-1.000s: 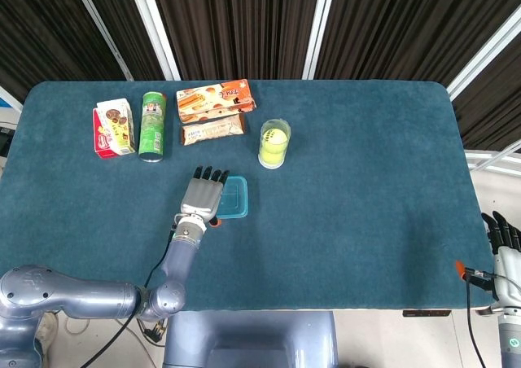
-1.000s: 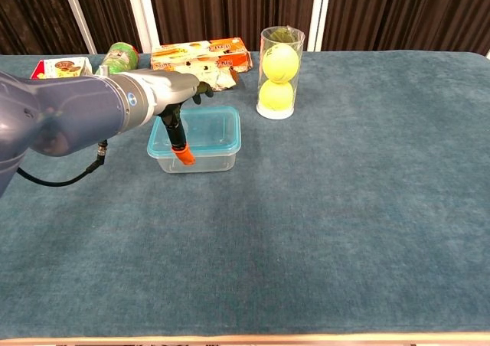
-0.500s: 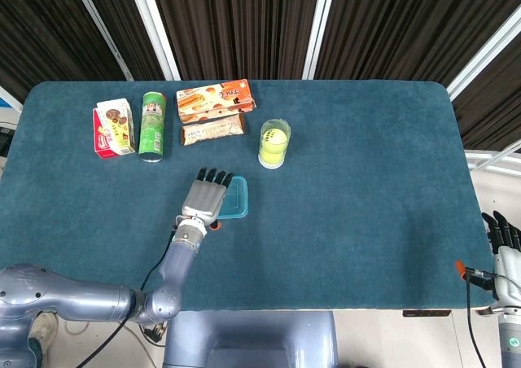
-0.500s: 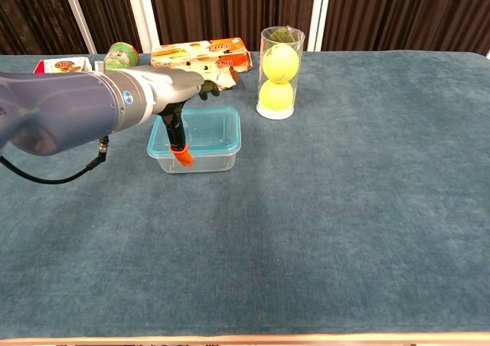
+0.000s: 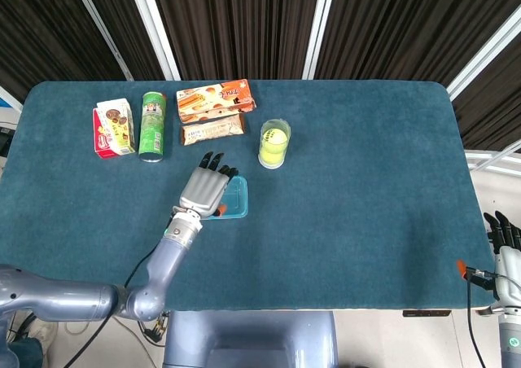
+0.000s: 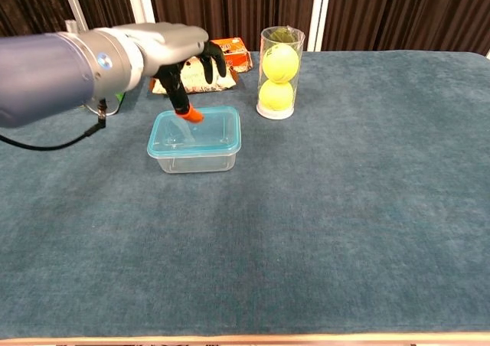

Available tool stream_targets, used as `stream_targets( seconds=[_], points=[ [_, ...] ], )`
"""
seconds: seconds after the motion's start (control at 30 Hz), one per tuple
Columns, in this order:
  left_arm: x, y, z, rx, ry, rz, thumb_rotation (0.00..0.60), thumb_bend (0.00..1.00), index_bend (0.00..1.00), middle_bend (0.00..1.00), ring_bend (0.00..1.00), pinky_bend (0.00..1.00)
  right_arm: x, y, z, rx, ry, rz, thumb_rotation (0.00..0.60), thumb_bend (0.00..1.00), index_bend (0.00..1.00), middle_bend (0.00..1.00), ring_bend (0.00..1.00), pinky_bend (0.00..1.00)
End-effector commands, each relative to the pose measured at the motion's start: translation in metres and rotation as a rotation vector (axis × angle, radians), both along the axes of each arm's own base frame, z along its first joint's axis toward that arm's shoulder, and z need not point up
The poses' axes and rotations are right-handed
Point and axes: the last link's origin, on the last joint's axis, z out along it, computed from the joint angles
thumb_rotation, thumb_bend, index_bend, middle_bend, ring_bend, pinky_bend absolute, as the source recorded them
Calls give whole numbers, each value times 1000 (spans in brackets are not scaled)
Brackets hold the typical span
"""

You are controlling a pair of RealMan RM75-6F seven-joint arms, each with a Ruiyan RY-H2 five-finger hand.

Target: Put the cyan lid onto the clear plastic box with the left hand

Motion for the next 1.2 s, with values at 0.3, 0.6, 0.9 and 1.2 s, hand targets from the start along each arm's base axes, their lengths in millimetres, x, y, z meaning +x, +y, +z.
stream_targets(
  seconds=[0.3,0.6,0.9,1.2],
  points=[
    [-6,9,-3,-35,-107,11,600,303,465,486,60,46,-1,1,1,-7,0,-10,600,291,100,0,0,0],
    [-8,15,-5,-31,-125,66,600,337,523,560,89,51,0,0,1,-8,-3,-10,600,292,100,0,0,0],
    [-10,22,-9,-18,-99,62,600,384,586,541,89,51,-1,0,1,-8,-7,-16,600,291,100,0,0,0],
    [-7,25,-16,0,-129,72,600,398,613,604,126,51,-1,1,1,-12,-9,-18,600,292,100,0,0,0]
  ],
)
